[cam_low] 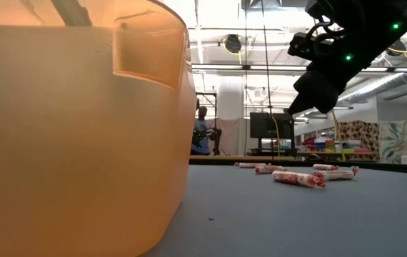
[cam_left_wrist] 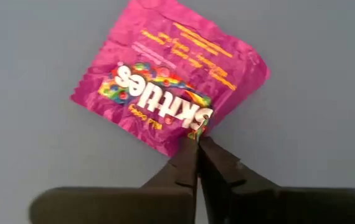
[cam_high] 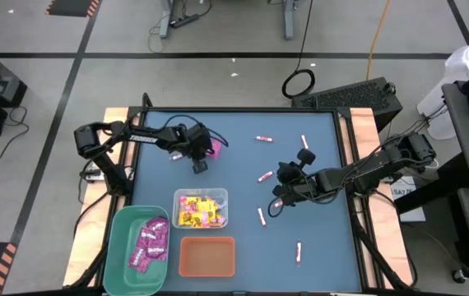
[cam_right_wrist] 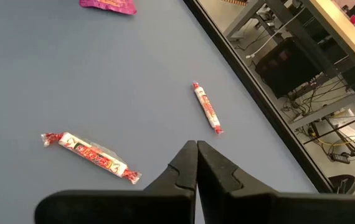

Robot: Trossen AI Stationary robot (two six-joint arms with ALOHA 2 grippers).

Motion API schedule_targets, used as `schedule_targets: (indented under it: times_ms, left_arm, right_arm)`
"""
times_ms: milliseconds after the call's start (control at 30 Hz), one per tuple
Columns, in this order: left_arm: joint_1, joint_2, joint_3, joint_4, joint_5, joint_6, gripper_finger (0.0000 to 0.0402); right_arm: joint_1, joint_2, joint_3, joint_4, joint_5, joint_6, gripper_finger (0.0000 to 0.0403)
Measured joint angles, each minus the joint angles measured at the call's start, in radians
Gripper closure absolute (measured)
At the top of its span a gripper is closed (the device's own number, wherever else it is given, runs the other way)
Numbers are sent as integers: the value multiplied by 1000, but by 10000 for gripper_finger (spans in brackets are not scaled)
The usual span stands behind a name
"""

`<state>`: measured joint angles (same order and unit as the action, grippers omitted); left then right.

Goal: Sort candy
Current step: Put the purple candy into the green bin

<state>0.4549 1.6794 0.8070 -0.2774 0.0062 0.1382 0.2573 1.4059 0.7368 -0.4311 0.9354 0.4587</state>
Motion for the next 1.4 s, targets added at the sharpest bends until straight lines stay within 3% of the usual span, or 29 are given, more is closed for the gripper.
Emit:
schedule_targets:
  times_ms: [300,500,633,867,1400]
  left_arm:
    - [-87,-74,-4,25,-81,9,399]
    - [-168,-155,-4,64,-92,18,400]
    - [-229,-205,-3,99,-120,26,400]
    - [-330,-283,-3,179,-129,27,401]
    - [-436,-289,-3,255,-128,26,401]
  right_arm:
    - [0,0,0,42,-26,6,403]
    - [0,0,0,195,-27,-61,402]
    - [-2,1,1,309,-115,-141,395]
    - [-2,71,1,509,-231,-270,345]
    - [-3,374,1,1022,-227,-523,206]
